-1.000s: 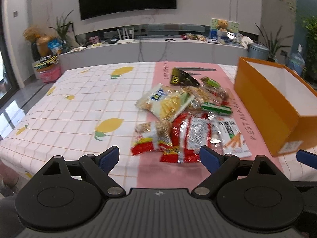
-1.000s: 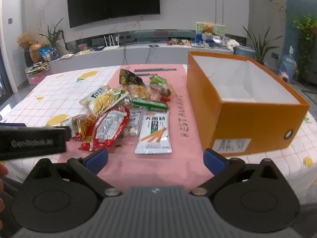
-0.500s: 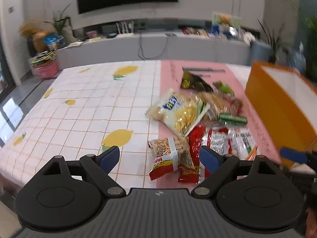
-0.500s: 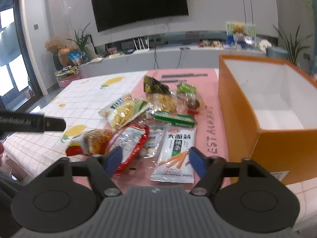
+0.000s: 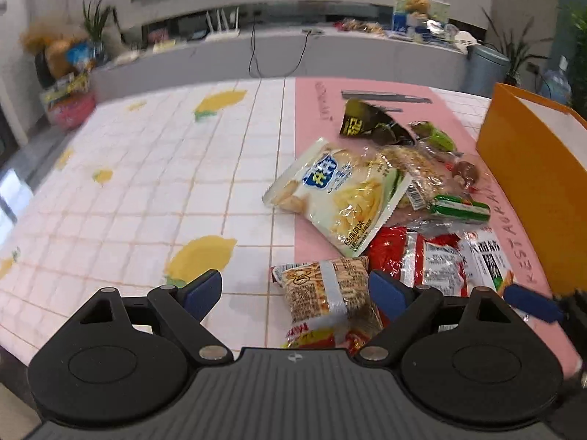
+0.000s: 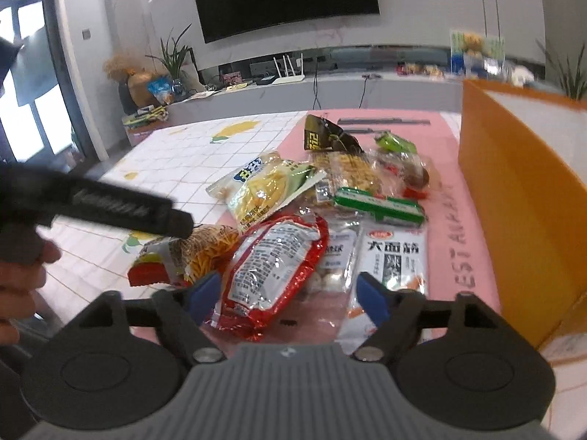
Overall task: Organize snacks
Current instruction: 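Grasp the wafer packet with the left gripper while the right gripper approaches the red sausage pack, then grasp the red sausage pack with the right gripper and lift it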
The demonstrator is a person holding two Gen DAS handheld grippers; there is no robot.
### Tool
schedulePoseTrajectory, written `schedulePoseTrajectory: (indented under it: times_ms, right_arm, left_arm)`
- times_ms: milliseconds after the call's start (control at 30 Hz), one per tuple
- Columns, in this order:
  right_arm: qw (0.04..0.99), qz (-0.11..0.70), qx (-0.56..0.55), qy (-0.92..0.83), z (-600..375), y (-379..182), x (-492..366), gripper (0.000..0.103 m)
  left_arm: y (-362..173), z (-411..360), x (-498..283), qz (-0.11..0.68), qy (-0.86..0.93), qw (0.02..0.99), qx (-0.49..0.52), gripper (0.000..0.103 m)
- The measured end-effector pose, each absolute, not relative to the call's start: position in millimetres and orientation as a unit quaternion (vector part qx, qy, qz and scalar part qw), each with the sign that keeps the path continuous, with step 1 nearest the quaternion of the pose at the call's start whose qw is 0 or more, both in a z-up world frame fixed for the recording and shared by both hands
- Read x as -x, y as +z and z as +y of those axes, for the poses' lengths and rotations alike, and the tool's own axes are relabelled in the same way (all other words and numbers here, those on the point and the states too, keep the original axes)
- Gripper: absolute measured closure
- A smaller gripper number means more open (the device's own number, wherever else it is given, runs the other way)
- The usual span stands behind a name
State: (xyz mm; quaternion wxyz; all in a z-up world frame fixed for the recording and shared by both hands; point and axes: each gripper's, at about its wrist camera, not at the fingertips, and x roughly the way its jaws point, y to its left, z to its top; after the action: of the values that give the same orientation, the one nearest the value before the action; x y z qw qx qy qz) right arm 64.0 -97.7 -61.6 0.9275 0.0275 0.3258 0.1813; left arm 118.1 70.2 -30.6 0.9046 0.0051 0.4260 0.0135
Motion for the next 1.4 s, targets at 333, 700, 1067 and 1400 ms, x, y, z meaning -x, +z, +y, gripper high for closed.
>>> schedulePoseTrajectory:
  times_ms: [333,700,1067,1400]
  right_arm:
    - [0.926,0.337,-0.051,0.165,-106.9,-65.9,-61.5,0.016]
    - [0.929,0.328,-0.041,0.167,-106.4,-64.9,-58.4,0.016]
    - [0.94,0.307,-0.048,0.142,-90.3,-62.6,-58.0,0.003]
    - [0.946,0.313,0.023,0.078,-39.0,-79.7,-69.7,0.003]
  left_arm:
    - [-57.6,70.5,-149.9,0.475,0.022,0.879,0.043,0.0]
    - [-61.4,90.0,-140.2,0.489,-0.001,0.868,0.079,0.049]
    - [-34.3,107.2,-128.1,0.46,-0.007,0.885,0.071,0.049]
    - [-20.9,122.4,-124.3,0.435,0.036,0.897,0.062,0.049]
